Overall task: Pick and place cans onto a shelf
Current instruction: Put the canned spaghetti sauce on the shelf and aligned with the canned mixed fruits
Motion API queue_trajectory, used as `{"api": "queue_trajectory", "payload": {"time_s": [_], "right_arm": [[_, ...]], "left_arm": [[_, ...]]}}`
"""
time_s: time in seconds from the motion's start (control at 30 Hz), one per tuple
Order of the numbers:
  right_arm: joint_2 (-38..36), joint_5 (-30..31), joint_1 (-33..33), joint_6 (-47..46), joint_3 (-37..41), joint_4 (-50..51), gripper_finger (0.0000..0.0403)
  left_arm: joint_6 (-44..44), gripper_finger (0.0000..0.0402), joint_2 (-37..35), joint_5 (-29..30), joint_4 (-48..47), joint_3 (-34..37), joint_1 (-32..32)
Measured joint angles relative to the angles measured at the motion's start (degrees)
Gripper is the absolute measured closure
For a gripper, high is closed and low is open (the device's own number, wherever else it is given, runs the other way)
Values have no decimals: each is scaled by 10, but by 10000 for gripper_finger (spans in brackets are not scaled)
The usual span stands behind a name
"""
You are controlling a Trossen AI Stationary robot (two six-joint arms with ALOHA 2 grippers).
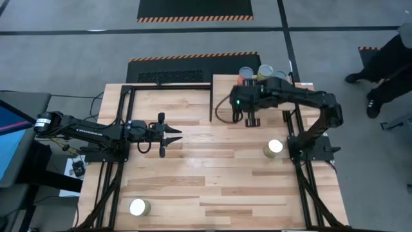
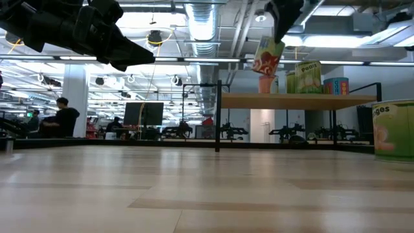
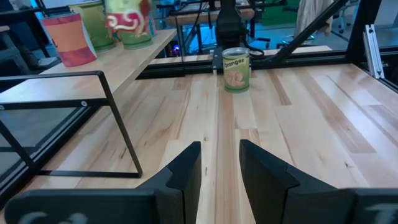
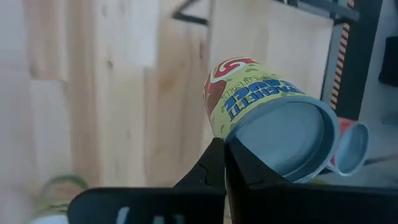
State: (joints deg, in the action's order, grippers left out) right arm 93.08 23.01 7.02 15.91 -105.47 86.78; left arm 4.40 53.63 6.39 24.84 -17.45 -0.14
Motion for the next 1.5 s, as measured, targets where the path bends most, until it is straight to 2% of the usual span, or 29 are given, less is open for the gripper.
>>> {"api": "queue_trajectory", "payload": {"time_s": [0.2, 0.5, 0.7, 1.2, 1.5], "right_arm": [[0, -1, 66, 77, 0, 7, 392], [0, -7, 105, 171, 0, 13, 392], [0, -36, 121, 176, 0, 26, 392], [37, -21, 153, 206, 22, 31, 391], [56, -17, 147, 200, 22, 27, 369]], "left_arm": [[0, 301, 0, 0, 0, 0, 0], [-1, 301, 0, 0, 0, 0, 0], [-2, 301, 0, 0, 0, 0, 0], [-4, 301, 0, 0, 2, 0, 0], [-4, 301, 0, 0, 3, 0, 0]]}}
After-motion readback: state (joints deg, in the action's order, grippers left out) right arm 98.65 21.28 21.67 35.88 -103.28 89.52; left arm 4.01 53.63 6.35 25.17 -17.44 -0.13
